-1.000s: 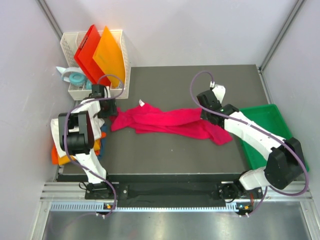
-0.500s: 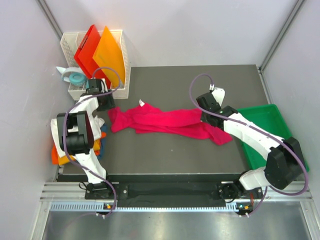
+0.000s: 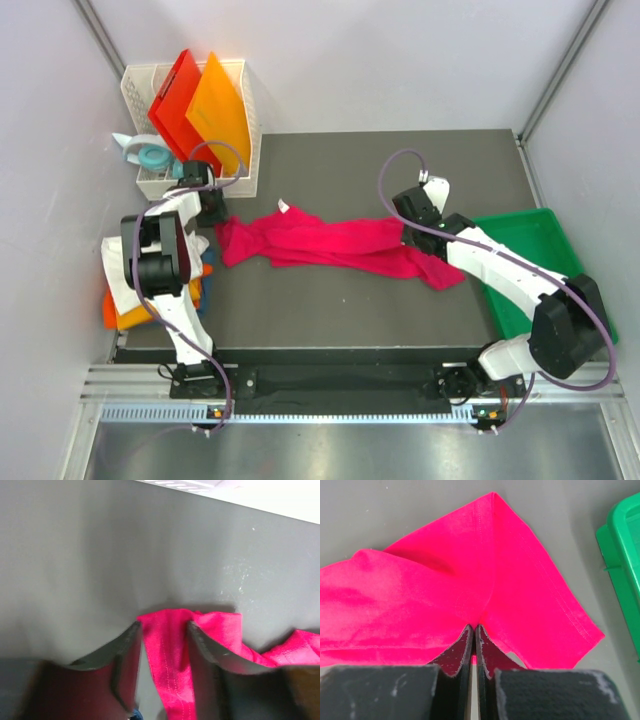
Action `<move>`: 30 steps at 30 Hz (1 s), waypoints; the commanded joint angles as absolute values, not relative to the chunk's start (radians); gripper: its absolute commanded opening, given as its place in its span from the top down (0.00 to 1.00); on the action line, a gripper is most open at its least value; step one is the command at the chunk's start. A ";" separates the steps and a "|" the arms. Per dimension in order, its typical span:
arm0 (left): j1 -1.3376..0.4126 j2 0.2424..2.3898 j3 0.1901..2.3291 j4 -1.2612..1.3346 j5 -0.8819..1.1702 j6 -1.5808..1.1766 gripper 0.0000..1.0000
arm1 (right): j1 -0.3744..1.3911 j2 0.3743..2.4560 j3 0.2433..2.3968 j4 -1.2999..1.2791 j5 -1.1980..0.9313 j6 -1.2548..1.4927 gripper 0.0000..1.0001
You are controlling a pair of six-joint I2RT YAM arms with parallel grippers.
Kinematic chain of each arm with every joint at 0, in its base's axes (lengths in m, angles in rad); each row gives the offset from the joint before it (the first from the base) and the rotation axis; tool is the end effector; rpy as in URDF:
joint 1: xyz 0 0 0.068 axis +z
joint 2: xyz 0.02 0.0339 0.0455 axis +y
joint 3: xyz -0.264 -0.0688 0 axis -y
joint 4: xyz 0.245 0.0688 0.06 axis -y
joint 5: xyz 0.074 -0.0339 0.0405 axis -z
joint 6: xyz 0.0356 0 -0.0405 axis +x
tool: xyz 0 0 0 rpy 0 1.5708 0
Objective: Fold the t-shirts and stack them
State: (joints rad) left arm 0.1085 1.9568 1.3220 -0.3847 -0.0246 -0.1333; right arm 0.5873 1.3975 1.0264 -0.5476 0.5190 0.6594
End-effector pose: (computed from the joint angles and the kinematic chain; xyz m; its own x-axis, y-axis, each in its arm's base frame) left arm 0.4071 0.0452 0.1677 -0.8232 -0.2233 -0.5219 -0.2325 0.9714 -0.0488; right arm 0.2497 0.1450 0.2572 -0.6642 0.1969 -0.7212 0.2231 0.9729 0.0602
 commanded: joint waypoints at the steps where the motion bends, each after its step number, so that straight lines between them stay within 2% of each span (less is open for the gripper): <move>1: 0.112 1.991 1.333 -0.419 -0.071 -0.121 0.68 | 0.603 1.399 1.043 -0.515 0.528 0.669 1.00; 3: 0.112 1.983 1.328 -0.420 -0.071 -0.112 0.93 | 0.604 1.397 1.042 -0.517 0.529 0.667 1.00; 4: 0.112 1.979 1.324 -0.422 -0.074 -0.112 1.00 | 0.604 1.397 1.042 -0.518 0.531 0.667 1.00; 8: 0.112 1.931 1.298 -0.423 -0.046 -0.095 1.00 | 0.604 1.396 1.046 -0.518 0.531 0.669 1.00; 12: 0.109 1.749 1.270 -0.429 0.043 -0.069 1.00 | 0.597 1.381 1.095 -0.538 0.564 0.640 1.00; 14: 0.107 1.625 1.299 -0.469 0.110 -0.061 1.00 | 0.575 1.355 1.187 -0.569 0.581 0.586 1.00; 17: 0.104 1.489 1.406 -0.495 0.164 -0.066 1.00 | 0.509 1.318 1.373 -0.619 0.609 0.511 1.00; 24: 0.109 1.404 1.774 -0.669 0.230 -0.067 1.00 | 0.431 1.287 1.742 -0.707 0.684 0.370 1.00; 30: 0.107 1.269 1.833 -0.695 0.241 -0.064 1.00 | 0.439 1.174 1.871 -0.726 0.687 0.308 1.00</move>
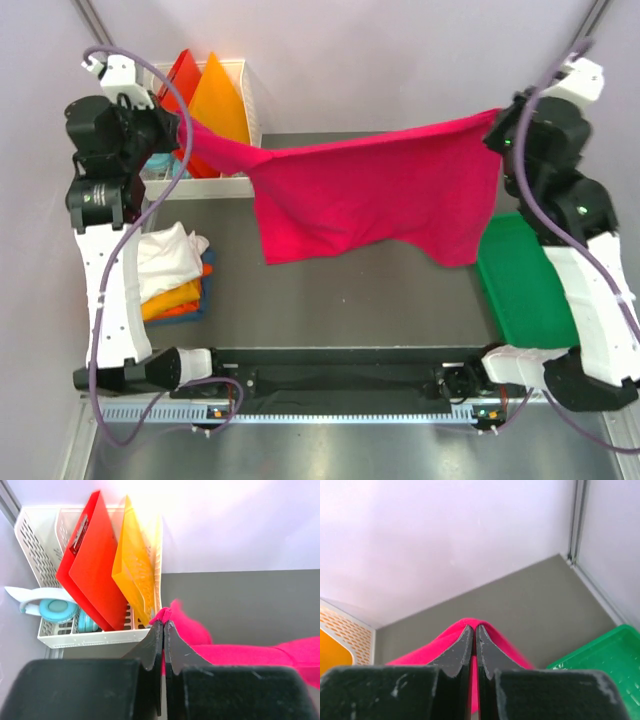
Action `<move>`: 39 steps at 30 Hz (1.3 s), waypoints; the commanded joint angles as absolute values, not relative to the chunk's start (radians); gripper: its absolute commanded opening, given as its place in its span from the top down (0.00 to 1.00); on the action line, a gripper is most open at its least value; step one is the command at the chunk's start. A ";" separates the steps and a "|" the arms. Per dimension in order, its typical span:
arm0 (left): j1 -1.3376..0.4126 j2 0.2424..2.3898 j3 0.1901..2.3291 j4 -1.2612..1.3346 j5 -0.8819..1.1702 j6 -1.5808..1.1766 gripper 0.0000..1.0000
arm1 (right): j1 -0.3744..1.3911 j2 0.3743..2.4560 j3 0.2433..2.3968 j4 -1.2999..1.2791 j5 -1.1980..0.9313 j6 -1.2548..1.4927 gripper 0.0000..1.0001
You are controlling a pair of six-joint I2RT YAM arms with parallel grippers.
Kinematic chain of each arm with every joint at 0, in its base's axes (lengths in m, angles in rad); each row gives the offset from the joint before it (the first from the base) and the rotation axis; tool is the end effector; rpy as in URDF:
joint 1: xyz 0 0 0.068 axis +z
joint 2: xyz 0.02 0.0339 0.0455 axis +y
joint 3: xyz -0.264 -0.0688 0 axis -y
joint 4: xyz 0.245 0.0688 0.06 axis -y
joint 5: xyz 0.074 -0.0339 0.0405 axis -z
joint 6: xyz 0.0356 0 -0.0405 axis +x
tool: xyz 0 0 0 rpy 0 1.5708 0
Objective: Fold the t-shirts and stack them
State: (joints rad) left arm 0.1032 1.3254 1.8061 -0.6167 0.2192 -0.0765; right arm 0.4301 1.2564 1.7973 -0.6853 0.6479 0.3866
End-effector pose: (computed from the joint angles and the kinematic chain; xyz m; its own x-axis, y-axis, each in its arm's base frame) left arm 0.2525 0.0184 0.5213 -0.1432 -0.0898 -0.9856 0.1031 0.9891 -0.1051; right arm 0.2078 0.0717 0.5274 -0.0418 0.3116 -0.9493 0.2442 0.9245 0.2927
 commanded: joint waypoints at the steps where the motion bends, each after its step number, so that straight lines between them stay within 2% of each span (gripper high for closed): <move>1: 0.107 1.226 1.833 -0.690 0.239 -0.061 1.00 | 0.445 1.158 1.897 -0.727 0.689 0.286 1.00; 10: 0.109 1.048 1.876 -0.712 0.183 -0.060 1.00 | 0.451 1.032 2.008 -0.775 0.718 0.147 1.00; 24: 0.110 1.006 2.103 -0.747 0.009 -0.071 1.00 | 0.460 0.979 2.042 -0.862 0.736 0.186 1.00; 32: 0.110 1.011 1.909 -0.675 -0.034 -0.071 1.00 | 0.460 0.925 1.723 -0.821 0.759 0.265 1.00; 39: 0.110 1.086 1.778 -0.591 0.029 -0.069 1.00 | 0.411 0.937 1.465 -0.741 0.710 0.327 1.00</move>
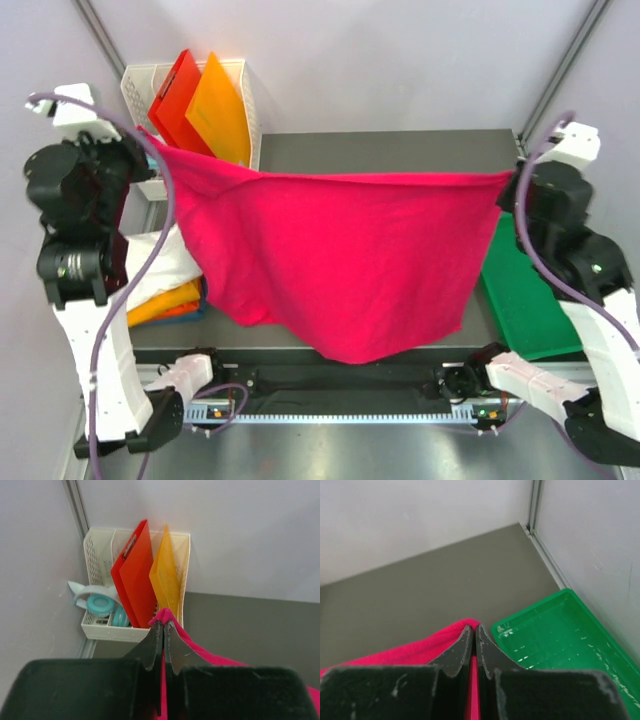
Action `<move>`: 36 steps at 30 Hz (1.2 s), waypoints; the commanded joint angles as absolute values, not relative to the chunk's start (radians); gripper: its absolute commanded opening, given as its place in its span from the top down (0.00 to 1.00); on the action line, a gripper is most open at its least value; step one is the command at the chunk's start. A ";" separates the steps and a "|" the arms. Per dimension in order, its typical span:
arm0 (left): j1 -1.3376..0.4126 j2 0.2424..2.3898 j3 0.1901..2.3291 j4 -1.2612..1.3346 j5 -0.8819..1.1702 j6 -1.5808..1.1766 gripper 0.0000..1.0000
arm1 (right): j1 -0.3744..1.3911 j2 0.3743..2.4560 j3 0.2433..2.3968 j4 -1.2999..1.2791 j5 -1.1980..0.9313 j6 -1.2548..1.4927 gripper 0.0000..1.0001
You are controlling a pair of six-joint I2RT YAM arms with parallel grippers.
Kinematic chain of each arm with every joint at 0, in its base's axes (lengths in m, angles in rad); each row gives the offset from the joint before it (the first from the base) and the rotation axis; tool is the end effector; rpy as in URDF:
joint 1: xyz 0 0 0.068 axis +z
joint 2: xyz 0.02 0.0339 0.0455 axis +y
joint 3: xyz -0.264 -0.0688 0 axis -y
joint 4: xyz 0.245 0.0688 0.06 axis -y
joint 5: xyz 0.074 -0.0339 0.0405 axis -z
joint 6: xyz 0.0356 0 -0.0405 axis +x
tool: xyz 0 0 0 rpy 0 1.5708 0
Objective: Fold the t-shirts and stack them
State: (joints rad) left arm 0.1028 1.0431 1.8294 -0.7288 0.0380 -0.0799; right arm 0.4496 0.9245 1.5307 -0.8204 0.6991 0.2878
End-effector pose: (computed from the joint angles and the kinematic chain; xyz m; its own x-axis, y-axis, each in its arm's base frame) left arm 0.1265 0.0117 0.5637 0.0622 -0.0738 -0.9953 -0.0600 0.9952 -0.0775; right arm 0.1244 0.0346 0.4916 -0.1172 0.1847 -0.9758 0.2784 0.9493 0.1462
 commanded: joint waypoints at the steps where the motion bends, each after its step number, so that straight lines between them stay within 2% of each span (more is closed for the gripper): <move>1: 0.110 1.115 1.755 -0.581 0.026 -0.072 1.00 | 0.394 0.946 1.435 -0.730 0.695 0.339 1.00; 9: 0.110 1.224 1.776 -0.522 0.023 -0.089 1.00 | 0.287 1.011 1.402 -0.658 0.598 0.322 1.00; 17: 0.115 1.255 2.072 -0.601 0.026 -0.127 1.00 | 0.288 0.985 1.675 -0.719 0.603 0.258 1.00; 26: 0.117 1.071 2.120 -0.658 0.066 -0.127 1.00 | 0.314 0.852 1.738 -0.804 0.660 0.215 1.00; 36: 0.118 0.931 2.150 -0.735 0.048 -0.126 1.00 | 0.314 0.838 1.870 -0.877 0.657 0.218 1.00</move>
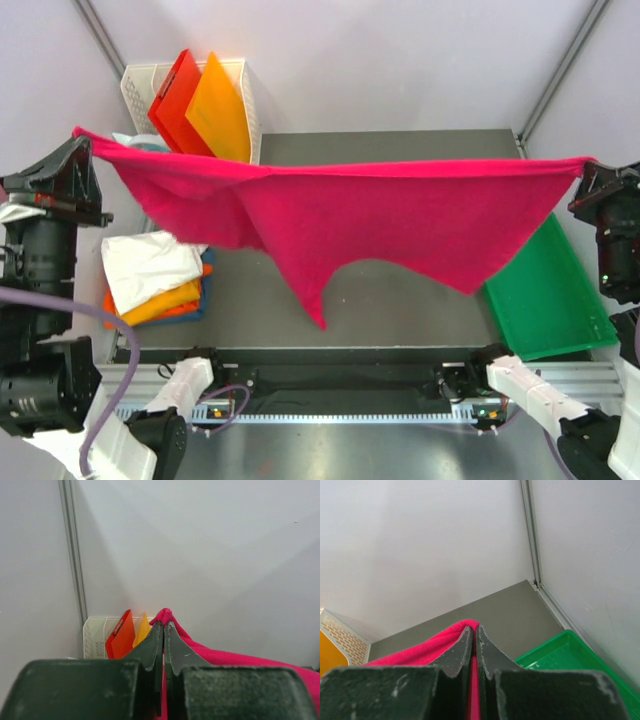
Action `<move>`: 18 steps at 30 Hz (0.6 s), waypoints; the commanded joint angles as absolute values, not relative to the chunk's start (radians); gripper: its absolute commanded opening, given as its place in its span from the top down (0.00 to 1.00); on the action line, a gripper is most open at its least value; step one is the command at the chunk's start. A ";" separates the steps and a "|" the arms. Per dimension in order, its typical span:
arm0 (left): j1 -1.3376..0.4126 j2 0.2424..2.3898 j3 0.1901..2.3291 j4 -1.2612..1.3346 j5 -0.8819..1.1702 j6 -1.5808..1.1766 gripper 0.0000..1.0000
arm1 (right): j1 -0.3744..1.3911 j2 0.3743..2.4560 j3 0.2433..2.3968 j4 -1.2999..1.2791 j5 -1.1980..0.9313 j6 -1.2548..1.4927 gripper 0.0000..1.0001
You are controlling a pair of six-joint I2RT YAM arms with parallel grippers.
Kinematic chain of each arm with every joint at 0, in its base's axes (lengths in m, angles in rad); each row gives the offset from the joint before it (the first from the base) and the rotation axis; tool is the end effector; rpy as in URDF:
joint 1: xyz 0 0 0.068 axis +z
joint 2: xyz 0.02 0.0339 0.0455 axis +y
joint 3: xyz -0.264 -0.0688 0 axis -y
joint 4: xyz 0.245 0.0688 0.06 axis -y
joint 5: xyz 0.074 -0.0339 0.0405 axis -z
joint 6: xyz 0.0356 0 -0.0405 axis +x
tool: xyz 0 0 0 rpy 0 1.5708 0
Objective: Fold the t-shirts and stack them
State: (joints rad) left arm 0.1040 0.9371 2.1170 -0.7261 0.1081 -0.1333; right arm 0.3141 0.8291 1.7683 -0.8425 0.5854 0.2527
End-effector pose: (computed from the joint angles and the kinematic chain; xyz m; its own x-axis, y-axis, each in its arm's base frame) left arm 0.0003 -0.0038 0.6236 0.4330 -0.0876 -0.8971 0.0512 0.9960 -0.0726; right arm 0.0451 -0.0060 0.5513 0.1553 0.2696 -0.9504 0.2341 0.9246 0.3005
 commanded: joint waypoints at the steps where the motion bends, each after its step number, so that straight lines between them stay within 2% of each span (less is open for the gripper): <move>1: 0.117 0.931 2.160 -0.741 0.048 -0.124 1.00 | 0.316 0.842 1.887 -0.882 0.657 0.213 1.00; 8: 0.115 0.962 2.128 -0.733 0.061 -0.136 1.00 | 0.339 0.902 1.931 -0.880 0.681 0.202 1.00; 11: 0.115 1.003 2.054 -0.718 0.075 -0.144 1.00 | 0.339 0.923 1.852 -0.861 0.678 0.248 1.00; 18: 0.117 1.101 1.800 -0.574 0.101 -0.101 1.00 | 0.330 0.979 1.504 -0.664 0.626 0.317 1.00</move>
State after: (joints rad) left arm 0.1043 1.0058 1.9121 -0.7040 0.1234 -0.1345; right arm 0.3336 0.9039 1.6314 -0.7883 0.6224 0.2798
